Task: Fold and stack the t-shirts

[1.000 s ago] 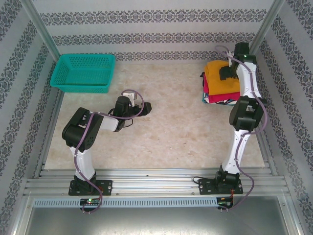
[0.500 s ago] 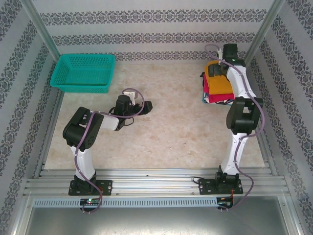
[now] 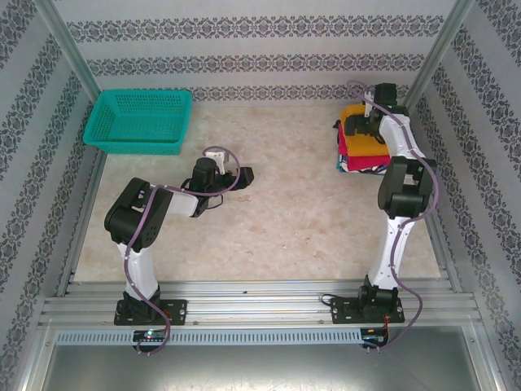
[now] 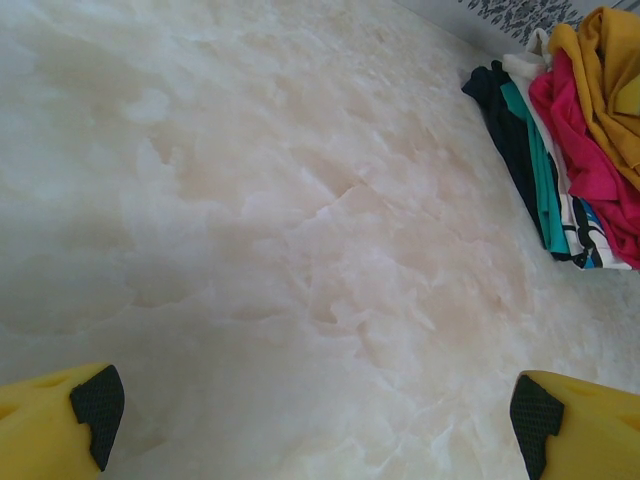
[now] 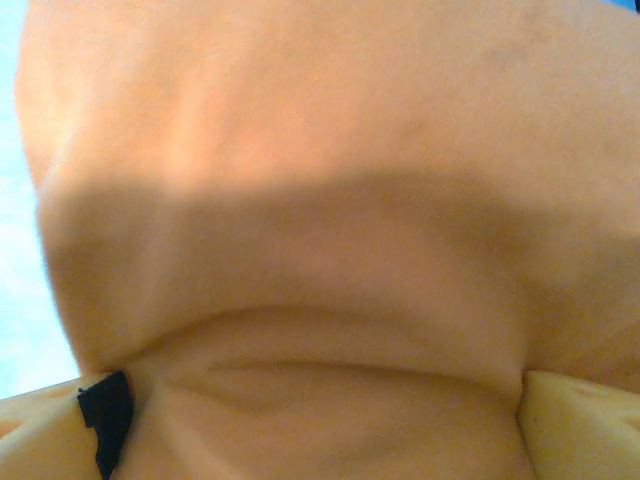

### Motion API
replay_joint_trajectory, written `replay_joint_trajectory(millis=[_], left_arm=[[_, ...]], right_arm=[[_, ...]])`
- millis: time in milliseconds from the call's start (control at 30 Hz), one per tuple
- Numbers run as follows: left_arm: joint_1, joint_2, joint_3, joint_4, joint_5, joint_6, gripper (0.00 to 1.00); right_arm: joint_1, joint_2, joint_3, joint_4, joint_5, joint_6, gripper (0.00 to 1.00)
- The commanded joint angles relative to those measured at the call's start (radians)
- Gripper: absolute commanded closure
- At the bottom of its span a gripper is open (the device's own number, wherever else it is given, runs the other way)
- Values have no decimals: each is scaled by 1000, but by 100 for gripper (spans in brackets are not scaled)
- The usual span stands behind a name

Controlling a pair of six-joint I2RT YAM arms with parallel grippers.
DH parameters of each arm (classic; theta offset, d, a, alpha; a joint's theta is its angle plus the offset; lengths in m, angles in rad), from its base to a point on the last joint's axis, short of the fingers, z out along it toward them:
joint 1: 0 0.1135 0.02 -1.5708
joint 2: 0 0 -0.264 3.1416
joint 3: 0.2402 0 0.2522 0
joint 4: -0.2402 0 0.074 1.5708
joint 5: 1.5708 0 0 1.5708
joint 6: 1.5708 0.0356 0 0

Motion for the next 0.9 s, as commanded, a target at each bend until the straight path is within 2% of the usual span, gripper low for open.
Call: replay_joint_trajectory(millis=[0,200,400,467,567,633,700,800,867], left_arm=[[-5,2,3,48,15,0,0],[28,-78,-56,69,17,17,0],[92,-237,-153,-5,-51,106,0],[118,-294,-177,-47,-65,138,0],[157,-392,-220,-117,-106,211,0],[174,-470,-250,-169,-150,269,0],[178,-563,-275,-247,-241,344,0],[183,-652,-334,-279,-424,425,0],[213,-700,-371,-271,-464,429,0]], right_arm=[[-5,-147,-84,61,-108,21,2],[19,-396,-388,305,-105,28,2],[73,-639,-752,576,-62,73,2],[93,-713,-887,673,-28,92,2],[126,-817,-1072,771,98,91,2],[140,-870,-1188,829,173,77,2],[142,-918,-1313,914,218,95,2],[140,-941,-1465,1069,244,141,2],[141,-921,-1525,1156,237,152,2]])
